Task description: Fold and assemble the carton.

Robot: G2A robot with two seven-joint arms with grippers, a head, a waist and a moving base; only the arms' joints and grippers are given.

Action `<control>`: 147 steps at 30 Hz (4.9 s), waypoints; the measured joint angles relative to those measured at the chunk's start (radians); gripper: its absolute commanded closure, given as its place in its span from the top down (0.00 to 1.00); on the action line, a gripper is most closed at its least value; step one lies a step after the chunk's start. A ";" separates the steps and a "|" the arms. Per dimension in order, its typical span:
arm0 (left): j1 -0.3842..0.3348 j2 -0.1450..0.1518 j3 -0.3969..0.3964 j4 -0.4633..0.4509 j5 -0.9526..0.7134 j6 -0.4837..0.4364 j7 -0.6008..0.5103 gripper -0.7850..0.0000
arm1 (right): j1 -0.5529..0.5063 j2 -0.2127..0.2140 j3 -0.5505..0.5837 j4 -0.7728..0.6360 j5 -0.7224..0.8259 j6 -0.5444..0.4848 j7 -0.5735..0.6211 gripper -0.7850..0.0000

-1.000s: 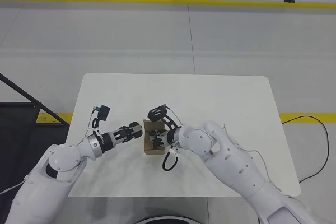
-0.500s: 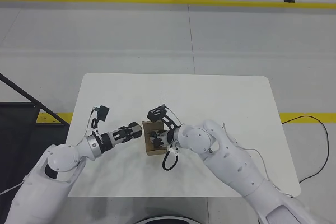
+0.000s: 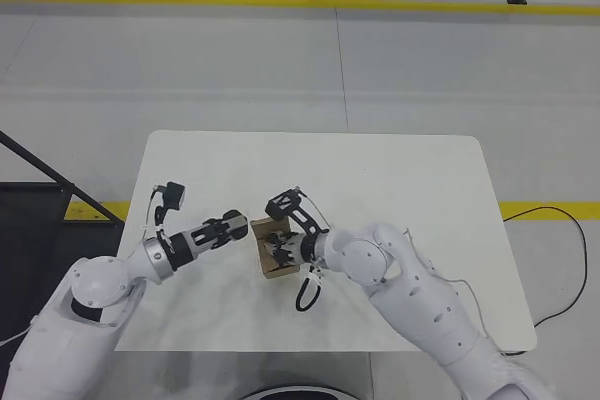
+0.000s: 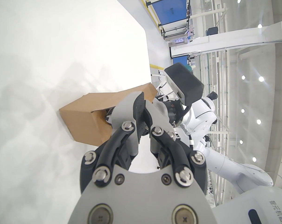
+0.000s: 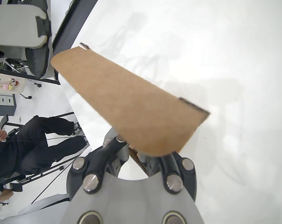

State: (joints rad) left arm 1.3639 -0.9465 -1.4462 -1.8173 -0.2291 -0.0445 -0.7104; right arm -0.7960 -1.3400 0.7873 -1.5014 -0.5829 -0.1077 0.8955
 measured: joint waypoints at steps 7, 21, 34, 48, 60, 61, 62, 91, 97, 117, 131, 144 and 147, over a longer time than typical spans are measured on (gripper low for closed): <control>0.009 -0.001 -0.017 -0.007 -0.009 -0.006 0.011 0.00 | -0.063 0.021 0.060 -0.071 -0.012 -0.057 -0.029 0.00; 0.011 -0.005 -0.024 0.003 -0.011 -0.006 0.015 0.00 | -0.077 0.024 0.069 -0.067 0.010 -0.103 -0.024 0.00; 0.013 -0.008 -0.028 0.015 -0.014 -0.009 0.012 0.00 | -0.019 0.004 0.028 0.018 0.033 -0.039 0.004 0.00; 0.012 -0.012 -0.027 0.014 -0.007 -0.007 0.008 0.00 | 0.005 -0.004 0.011 0.066 0.038 -0.037 0.052 0.00; 0.017 -0.015 -0.032 0.015 -0.008 -0.009 0.007 0.00 | 0.030 -0.019 -0.022 0.096 0.023 -0.009 0.057 0.00; 0.017 -0.015 -0.032 0.016 -0.009 -0.010 0.007 0.00 | 0.032 -0.021 -0.023 0.099 0.023 -0.008 0.058 0.00; 0.018 -0.015 -0.033 0.016 -0.009 -0.010 0.007 0.00 | 0.034 -0.021 -0.024 0.101 0.023 -0.008 0.059 0.00; 0.015 -0.020 -0.040 0.020 -0.010 -0.012 0.000 0.00 | 0.058 -0.037 -0.037 0.140 0.015 -0.029 0.084 0.00; 0.016 -0.021 -0.043 0.022 -0.011 -0.013 -0.002 0.00 | 0.041 -0.034 -0.035 0.103 -0.016 -0.032 0.065 0.00; 0.025 -0.024 -0.058 0.025 -0.023 -0.031 -0.003 0.00 | -0.069 -0.004 0.037 -0.057 -0.109 -0.071 -0.018 0.41; 0.039 -0.025 -0.081 0.011 -0.029 -0.041 0.001 0.18 | -0.197 0.035 0.130 -0.268 -0.224 -0.096 -0.036 0.75; 0.036 -0.024 -0.105 0.020 -0.037 -0.055 -0.004 1.00 | -0.278 0.054 0.181 -0.361 -0.262 -0.065 -0.008 1.00; 0.036 -0.024 -0.105 0.020 -0.037 -0.055 -0.004 1.00 | -0.291 0.056 0.181 -0.346 -0.282 -0.075 -0.015 1.00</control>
State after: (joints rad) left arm 1.4002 -0.9705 -1.5514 -1.7976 -0.2656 -0.0995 -0.7141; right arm -1.0872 -1.2835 0.9683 -1.8472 -0.8648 -0.1823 0.8801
